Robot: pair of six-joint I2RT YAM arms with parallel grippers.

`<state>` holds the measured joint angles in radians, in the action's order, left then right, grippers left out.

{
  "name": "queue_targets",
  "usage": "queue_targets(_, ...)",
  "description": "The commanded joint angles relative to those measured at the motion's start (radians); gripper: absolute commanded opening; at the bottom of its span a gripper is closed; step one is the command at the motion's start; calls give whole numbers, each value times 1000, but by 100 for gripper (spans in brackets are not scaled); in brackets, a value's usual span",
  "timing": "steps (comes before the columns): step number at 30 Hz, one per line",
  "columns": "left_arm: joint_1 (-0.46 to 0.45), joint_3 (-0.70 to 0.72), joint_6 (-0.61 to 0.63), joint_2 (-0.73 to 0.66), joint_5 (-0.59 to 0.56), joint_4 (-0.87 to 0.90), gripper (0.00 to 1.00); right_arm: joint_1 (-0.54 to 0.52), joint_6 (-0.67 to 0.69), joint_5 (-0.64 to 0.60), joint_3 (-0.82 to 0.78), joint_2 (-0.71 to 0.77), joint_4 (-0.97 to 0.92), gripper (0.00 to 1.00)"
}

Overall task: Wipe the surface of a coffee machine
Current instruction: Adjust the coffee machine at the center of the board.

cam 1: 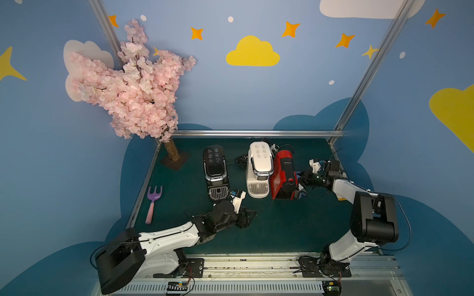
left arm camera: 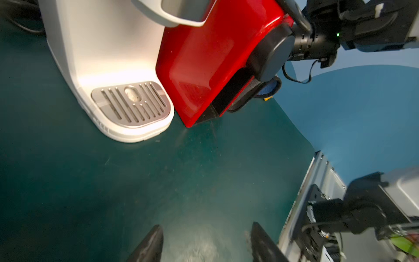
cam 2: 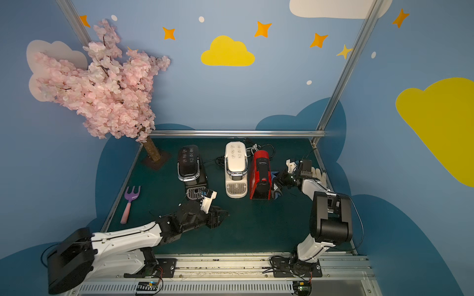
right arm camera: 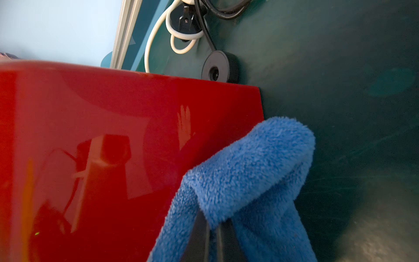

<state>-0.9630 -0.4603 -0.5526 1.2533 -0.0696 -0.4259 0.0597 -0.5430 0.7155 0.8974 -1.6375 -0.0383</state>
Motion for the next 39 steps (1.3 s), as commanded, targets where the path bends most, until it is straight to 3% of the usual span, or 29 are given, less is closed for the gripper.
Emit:
queue_targets(1, -32, -80, 117, 155, -106, -294, 56, -17, 0, 102, -4, 42, -19, 0)
queue_targets(8, -40, -182, 202, 472, -109, -549, 54, -15, 3, 104, -8, 50, -22, 0)
queue_targets(12, -40, -248, 241, 578, -93, -582, 54, -11, -1, 113, -10, 45, -13, 0)
queue_targets(30, -33, -480, 345, 796, -81, -533, 57, 2, -14, 130, -26, 40, 15, 0)
queue_targets(39, -32, -601, 300, 862, 35, -468, 57, 15, -25, 130, -26, 46, 26, 0)
